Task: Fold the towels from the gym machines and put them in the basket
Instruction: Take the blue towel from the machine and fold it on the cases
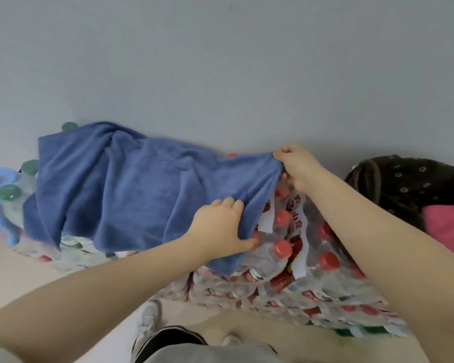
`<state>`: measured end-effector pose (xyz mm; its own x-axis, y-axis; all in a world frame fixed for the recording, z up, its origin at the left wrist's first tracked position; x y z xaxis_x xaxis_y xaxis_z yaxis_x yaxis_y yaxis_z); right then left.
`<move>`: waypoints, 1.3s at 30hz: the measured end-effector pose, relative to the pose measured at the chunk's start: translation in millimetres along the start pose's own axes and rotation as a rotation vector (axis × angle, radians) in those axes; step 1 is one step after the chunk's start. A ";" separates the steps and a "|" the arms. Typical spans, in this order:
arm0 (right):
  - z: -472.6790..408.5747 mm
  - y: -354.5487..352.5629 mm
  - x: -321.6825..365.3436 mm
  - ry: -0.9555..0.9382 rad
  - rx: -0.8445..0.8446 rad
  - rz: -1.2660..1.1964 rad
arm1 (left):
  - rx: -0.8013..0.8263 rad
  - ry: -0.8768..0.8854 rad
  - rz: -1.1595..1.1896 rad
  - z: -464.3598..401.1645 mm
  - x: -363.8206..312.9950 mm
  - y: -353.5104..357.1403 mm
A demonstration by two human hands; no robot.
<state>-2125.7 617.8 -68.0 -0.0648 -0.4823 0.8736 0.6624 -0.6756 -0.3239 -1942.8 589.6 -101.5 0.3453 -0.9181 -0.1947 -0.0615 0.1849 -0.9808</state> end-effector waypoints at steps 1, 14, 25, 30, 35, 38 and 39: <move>-2.3 -3.8 -0.1 -0.044 -0.026 0.091 | -0.002 -0.010 -0.003 -1.4 -5.9 -1.2; 3.4 -25.8 35.3 -0.331 -0.191 1.248 | 0.292 0.120 0.515 -20.8 -56.7 -7.9; 47.8 186.8 73.1 -0.851 0.447 0.835 | -0.320 -0.531 0.211 87.7 141.2 -43.6; 53.2 285.6 108.4 -0.912 0.542 0.789 | -0.078 -0.870 -0.034 139.4 212.9 -54.3; 39.5 365.0 118.7 -0.979 0.634 1.207 | -0.024 -0.794 0.085 153.0 251.3 -61.8; 35.6 386.8 121.3 -1.074 0.616 1.555 | 0.048 -0.793 0.199 158.3 279.8 -64.5; 36.1 389.8 126.1 -1.090 0.604 1.596 | 0.075 -0.792 0.274 160.7 289.8 -62.8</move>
<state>-1848.7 313.7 -71.0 0.9500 0.2852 -0.1273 -0.2087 0.2766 -0.9380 -1688.4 368.3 -95.1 0.8840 -0.3250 -0.3360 -0.1863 0.4142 -0.8909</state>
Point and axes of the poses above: each hand's wrist, its own z-axis away from the middle knuckle, its own y-axis out of the palm, x = y × z, the point moved 3 cm from there along -z, towards the middle knuckle, and after that the axes turned 3 degrees about y, right-handed, at the moved point
